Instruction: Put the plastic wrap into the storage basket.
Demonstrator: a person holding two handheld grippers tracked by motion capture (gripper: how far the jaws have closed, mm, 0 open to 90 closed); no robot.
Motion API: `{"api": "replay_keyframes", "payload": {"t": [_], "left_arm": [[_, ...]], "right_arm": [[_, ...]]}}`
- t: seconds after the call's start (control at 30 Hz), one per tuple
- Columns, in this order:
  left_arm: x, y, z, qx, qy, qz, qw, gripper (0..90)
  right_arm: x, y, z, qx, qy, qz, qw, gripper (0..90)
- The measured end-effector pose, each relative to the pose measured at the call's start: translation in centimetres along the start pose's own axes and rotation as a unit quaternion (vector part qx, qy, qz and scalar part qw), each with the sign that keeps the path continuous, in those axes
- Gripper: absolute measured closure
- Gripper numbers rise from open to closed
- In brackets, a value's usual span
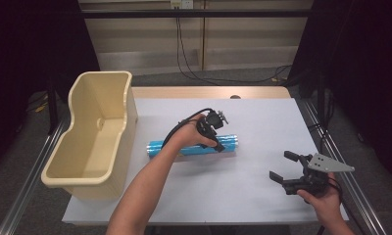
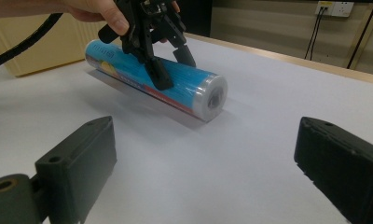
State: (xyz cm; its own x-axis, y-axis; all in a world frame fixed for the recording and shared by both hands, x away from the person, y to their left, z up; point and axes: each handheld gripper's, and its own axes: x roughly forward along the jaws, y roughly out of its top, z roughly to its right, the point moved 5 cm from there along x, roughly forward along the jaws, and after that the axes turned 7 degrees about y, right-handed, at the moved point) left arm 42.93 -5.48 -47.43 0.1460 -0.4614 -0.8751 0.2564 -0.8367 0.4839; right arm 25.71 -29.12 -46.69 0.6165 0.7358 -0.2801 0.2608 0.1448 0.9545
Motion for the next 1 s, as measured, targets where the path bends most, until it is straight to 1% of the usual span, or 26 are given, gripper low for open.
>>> {"api": "replay_keyframes", "payload": {"t": [0.03,0.07,0.1,0.13,0.17,0.2,0.23,0.27,0.3,0.33,0.37,0.4,0.43,0.5,0.53,0.57,0.6,0.63,0.67,0.7,0.73,0.8,0.87,1.0], "left_arm": [[-0.3,-0.1,-0.1,-0.004,-0.004,0.002,1.0,30.1],[-0.5,-0.4,-0.1,0.0,-0.007,-0.005,1.0,31.2],[-0.7,-0.8,-0.2,0.008,-0.007,-0.019,0.9998,31.0],[-0.8,-1.2,-0.3,0.009,-0.009,-0.03,0.9995,29.8],[-0.9,-2.1,-0.4,0.032,-0.003,-0.056,0.9979,26.7],[-0.9,-2.9,-0.5,0.048,0.007,-0.074,0.9961,26.7],[-0.9,-3.6,-0.5,0.06,0.017,-0.09,0.994,26.0],[-1.0,-4.3,-0.6,0.079,0.024,-0.105,0.991,26.0],[-1.1,-4.8,-0.8,0.088,0.032,-0.11,0.9895,27.3],[-1.2,-5.2,-0.9,0.087,0.032,-0.109,0.9898,27.3],[-1.3,-5.4,-1.0,0.077,0.031,-0.1,0.9915,27.9],[-1.4,-5.5,-1.0,0.075,0.028,-0.096,0.9921,27.9],[-1.4,-5.7,-1.1,0.074,0.03,-0.089,0.9928,28.0],[-1.3,-5.7,-1.0,0.076,0.032,-0.095,0.9921,28.0],[-1.2,-5.8,-1.1,0.074,0.028,-0.103,0.9916,27.9],[-1.2,-5.9,-1.2,0.078,0.026,-0.113,0.9902,27.9],[-1.0,-6.0,-1.3,0.078,0.024,-0.112,0.9903,27.9],[-1.0,-6.1,-1.3,0.072,0.021,-0.115,0.9906,28.0],[-1.0,-6.1,-1.4,0.073,0.02,-0.112,0.9909,28.1],[-1.0,-6.2,-1.4,0.076,0.018,-0.112,0.9906,28.2],[-1.0,-6.2,-1.4,0.072,0.018,-0.112,0.9909,28.5],[-0.9,-6.1,-1.4,0.072,0.019,-0.112,0.9908,28.7],[-1.0,-6.1,-1.3,0.076,0.021,-0.117,0.99,29.0],[-1.0,-6.1,-1.4,0.078,0.017,-0.111,0.9906,29.3]], "right_arm": [[0.0,0.0,0.0,0.0,0.0,0.0,1.0,5.3],[0.0,0.0,-0.1,-0.001,0.0,-0.001,1.0,5.2],[0.0,0.0,-0.1,0.0,0.0,0.0,1.0,5.2],[-0.1,0.0,-0.1,0.0,0.0,0.0,1.0,5.3],[-0.1,0.0,-0.1,-0.001,0.001,0.0,1.0,5.3],[-0.1,0.0,-0.1,-0.001,0.001,0.0,1.0,5.3],[-0.1,0.0,-0.1,-0.002,0.0,0.0,1.0,5.3],[-0.2,0.0,-0.1,-0.001,0.0,0.0,1.0,5.2],[-0.2,0.0,-0.1,-0.001,0.0,0.0,1.0,5.3],[-0.2,0.0,-0.1,-0.001,0.0,0.0,1.0,5.3],[-0.1,0.0,-0.1,-0.001,-0.001,0.0,1.0,5.3],[-0.1,0.0,-0.1,-0.001,-0.001,0.0,1.0,5.3],[-0.1,0.0,-0.1,-0.001,-0.001,0.0,1.0,5.2],[0.0,0.0,-0.1,-0.002,-0.001,-0.001,1.0,5.3],[0.0,0.0,-0.1,-0.002,0.0,-0.001,1.0,5.3],[0.0,0.0,-0.1,-0.002,0.0,-0.002,1.0,5.2],[0.0,0.0,-0.2,-0.003,0.0,-0.003,1.0,5.2],[0.0,0.0,-0.2,-0.003,0.0,-0.003,1.0,5.2],[0.0,0.0,-0.2,-0.003,0.001,-0.002,1.0,5.3],[0.0,0.0,-0.2,-0.004,0.001,-0.002,1.0,5.2],[-0.1,0.0,-0.2,-0.004,0.001,-0.002,1.0,5.2],[-0.1,0.0,-0.2,-0.003,0.001,-0.002,1.0,5.3],[-0.1,0.0,-0.2,-0.002,0.002,-0.002,1.0,5.3],[-0.1,0.0,-0.2,-0.003,0.002,-0.002,1.0,5.4]]}}
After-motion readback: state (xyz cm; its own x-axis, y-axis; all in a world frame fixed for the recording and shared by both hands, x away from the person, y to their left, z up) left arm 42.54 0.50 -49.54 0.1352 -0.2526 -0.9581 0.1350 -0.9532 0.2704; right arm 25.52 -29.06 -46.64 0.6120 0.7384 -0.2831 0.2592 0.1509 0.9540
